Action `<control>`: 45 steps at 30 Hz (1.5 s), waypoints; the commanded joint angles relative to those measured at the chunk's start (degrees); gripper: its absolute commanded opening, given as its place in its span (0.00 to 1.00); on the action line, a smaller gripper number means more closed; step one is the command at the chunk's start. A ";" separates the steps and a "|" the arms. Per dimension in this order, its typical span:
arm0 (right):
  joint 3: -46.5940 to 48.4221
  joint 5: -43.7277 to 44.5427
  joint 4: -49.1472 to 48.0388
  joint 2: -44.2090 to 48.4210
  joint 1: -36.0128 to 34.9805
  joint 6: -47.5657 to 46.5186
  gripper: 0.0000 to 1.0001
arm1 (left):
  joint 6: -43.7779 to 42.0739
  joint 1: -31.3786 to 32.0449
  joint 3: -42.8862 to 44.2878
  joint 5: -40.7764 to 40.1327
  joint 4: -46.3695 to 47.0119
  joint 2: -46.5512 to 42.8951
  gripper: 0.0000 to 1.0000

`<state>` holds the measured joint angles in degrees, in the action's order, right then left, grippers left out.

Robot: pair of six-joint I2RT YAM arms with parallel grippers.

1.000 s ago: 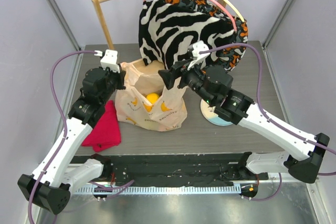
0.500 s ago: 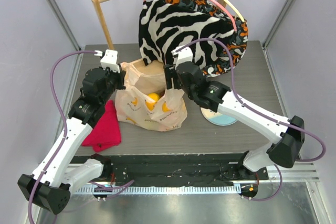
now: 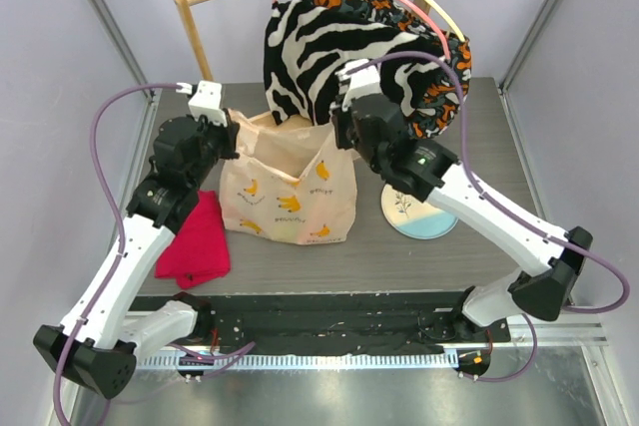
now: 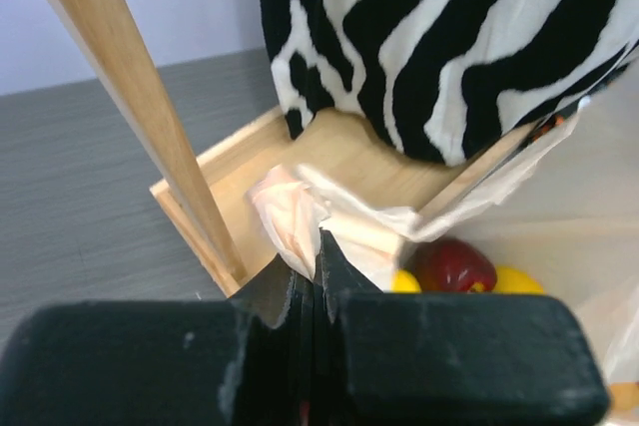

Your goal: Place the fruits into the plastic bag

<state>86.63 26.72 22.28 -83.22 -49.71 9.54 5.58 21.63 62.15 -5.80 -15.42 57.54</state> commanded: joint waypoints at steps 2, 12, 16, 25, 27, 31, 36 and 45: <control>8.81 0.96 -3.48 5.09 0.14 -6.63 0.01 | 0.30 0.26 9.74 4.21 0.74 0.91 0.00; 4.78 2.37 -3.47 8.33 0.14 -6.64 0.01 | 1.45 1.84 9.22 11.51 1.09 1.35 0.00; 1.97 4.21 -3.39 9.65 0.23 -6.03 0.01 | 2.67 2.63 6.15 12.13 1.44 1.43 0.00; -1.99 4.39 -1.28 11.41 0.41 -4.62 0.41 | 3.73 2.72 2.63 10.38 2.68 -0.76 0.41; -2.43 3.78 -1.54 12.03 0.41 -4.53 0.57 | 3.99 2.72 2.62 10.02 2.68 -1.29 0.59; -5.93 1.77 -5.31 15.10 0.41 -5.76 0.90 | 4.78 2.63 2.36 9.58 3.02 -2.25 0.96; -10.43 -0.09 -12.08 20.99 0.67 -7.34 1.00 | 6.10 2.54 2.45 6.34 3.82 -3.83 1.00; -9.55 -16.84 -6.64 20.03 23.94 5.13 1.00 | 13.13 -5.61 4.82 13.87 7.24 -3.05 1.00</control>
<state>76.40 21.02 15.35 -62.41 -36.05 7.53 13.76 20.82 64.38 3.14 -13.82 54.48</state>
